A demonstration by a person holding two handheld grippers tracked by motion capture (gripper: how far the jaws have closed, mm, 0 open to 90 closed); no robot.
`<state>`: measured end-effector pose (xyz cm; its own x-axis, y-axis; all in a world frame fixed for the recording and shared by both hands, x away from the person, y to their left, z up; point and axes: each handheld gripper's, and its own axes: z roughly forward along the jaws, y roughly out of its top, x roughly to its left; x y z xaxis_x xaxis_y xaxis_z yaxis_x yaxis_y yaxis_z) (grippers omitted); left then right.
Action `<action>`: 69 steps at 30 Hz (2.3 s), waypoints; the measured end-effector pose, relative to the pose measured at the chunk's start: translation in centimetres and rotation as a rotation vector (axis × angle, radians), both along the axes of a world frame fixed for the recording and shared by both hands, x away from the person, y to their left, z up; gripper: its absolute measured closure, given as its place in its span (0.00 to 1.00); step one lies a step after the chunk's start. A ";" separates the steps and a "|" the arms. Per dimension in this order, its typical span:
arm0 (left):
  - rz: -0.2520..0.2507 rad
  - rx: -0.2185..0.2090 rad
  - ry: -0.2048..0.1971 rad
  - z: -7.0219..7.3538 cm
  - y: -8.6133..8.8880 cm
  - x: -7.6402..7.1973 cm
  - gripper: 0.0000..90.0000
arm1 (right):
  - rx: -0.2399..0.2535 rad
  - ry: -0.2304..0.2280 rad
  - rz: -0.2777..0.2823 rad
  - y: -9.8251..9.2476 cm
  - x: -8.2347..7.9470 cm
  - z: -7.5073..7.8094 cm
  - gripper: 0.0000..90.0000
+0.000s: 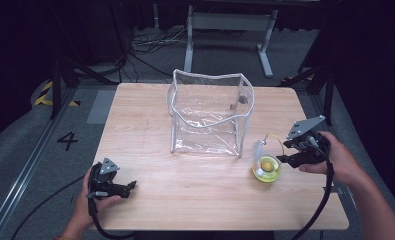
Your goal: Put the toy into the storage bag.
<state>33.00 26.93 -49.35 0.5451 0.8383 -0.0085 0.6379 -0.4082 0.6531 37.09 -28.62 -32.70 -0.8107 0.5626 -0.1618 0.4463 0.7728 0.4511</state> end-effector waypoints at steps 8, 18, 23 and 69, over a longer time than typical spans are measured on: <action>0.003 -0.001 0.000 0.0 0.0 0.0 0.01 | -0.073 0.062 0.050 1.3 0.5 0.9 0.78; 0.005 -0.002 -0.001 0.0 0.0 0.0 0.01 | -0.126 0.102 0.108 2.4 0.4 1.6 0.97; 0.005 -0.002 0.000 0.0 0.0 0.0 0.01 | -0.155 0.119 0.140 2.6 0.1 2.0 0.98; 0.006 -0.005 0.002 0.0 0.0 -0.1 0.01 | -0.157 0.021 0.024 1.1 3.1 9.8 0.98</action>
<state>32.94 26.88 -49.35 0.5403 0.8414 -0.0138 0.6416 -0.4013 0.6536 40.19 -27.48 -22.91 -0.8279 0.5118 -0.2293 0.4347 0.8440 0.3143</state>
